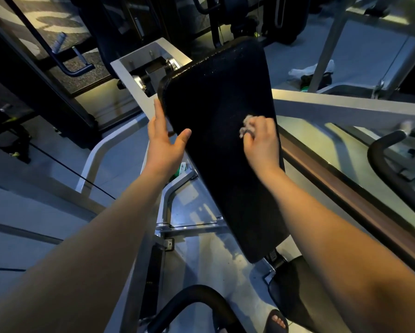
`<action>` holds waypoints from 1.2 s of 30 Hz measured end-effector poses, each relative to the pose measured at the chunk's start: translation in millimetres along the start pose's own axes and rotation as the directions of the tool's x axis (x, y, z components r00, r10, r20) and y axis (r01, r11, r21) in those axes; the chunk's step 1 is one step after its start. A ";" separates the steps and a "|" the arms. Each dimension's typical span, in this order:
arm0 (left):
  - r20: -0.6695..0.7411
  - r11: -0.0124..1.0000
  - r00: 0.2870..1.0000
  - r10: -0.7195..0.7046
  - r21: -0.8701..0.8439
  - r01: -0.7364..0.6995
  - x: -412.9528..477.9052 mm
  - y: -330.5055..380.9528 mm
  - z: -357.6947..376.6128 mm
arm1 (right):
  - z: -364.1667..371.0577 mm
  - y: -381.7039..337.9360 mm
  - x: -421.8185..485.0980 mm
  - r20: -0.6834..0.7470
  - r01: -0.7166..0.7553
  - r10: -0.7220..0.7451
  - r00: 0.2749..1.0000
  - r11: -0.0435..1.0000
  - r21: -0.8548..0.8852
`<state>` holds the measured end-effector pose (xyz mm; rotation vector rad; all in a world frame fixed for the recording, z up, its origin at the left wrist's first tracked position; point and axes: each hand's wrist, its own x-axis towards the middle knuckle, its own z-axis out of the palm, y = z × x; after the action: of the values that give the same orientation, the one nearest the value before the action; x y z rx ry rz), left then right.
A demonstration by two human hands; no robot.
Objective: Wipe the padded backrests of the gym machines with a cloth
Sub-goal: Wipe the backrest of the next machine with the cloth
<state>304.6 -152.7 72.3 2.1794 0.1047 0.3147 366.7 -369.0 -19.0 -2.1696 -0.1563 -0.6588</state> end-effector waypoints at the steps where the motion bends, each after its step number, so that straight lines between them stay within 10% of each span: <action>1: -0.016 1.000 1.000 -0.024 0.014 0.024 -6.6 -4.4 1.8 | 0.4 -3.2 3.3 -0.061 -0.128 0.130 0.990 0.991 0.043; 4: -0.056 0.997 0.996 -0.065 0.030 0.066 -26.2 -18.3 8.8 | 14.1 -35.4 -11.4 -0.118 -0.172 0.191 0.974 0.972 0.159; 9: -0.063 0.998 0.997 -0.054 0.010 0.054 -35.5 -23.1 11.3 | 10.7 -37.9 -34.1 0.177 0.292 -0.314 0.933 0.946 0.138; 14: -0.032 1.000 0.999 -0.009 0.007 0.010 -31.6 -15.7 14.6 | -20.2 -18.4 24.4 -0.135 -0.053 0.071 0.988 0.990 0.130; 17: -0.067 0.999 0.997 -0.024 0.025 0.026 -31.2 -15.2 23.1 | -4.4 -33.3 28.9 -0.116 0.002 0.012 0.993 0.993 0.121; 20: -0.101 0.999 0.994 -0.045 0.021 0.047 -28.6 -18.3 30.1 | 17.4 -44.5 -20.4 0.058 0.238 -0.249 0.967 0.959 0.153; 24: -0.112 0.998 0.993 -0.039 0.051 0.045 -26.1 -16.9 30.3 | 12.5 -11.3 -77.9 0.468 0.458 -0.466 0.751 0.878 0.139; 29: -0.093 0.997 0.994 -0.056 0.045 0.061 -25.4 -12.1 29.6 | -10.6 -3.5 -18.2 0.115 0.200 -0.210 0.971 0.976 0.092; 33: -0.070 0.994 0.997 -0.041 0.098 0.047 -27.3 -11.8 26.3 | -9.8 -29.2 32.2 -0.100 0.098 -0.086 0.991 0.988 0.115; 36: -0.015 0.994 0.999 -0.036 0.102 0.037 -31.5 -14.5 24.8 | 12.3 -46.1 2.0 -0.019 0.268 -0.267 0.964 0.961 0.073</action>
<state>281.3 -169.6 40.9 2.2739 0.1713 0.3089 358.1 -330.5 7.9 -2.0913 -0.4692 -0.8008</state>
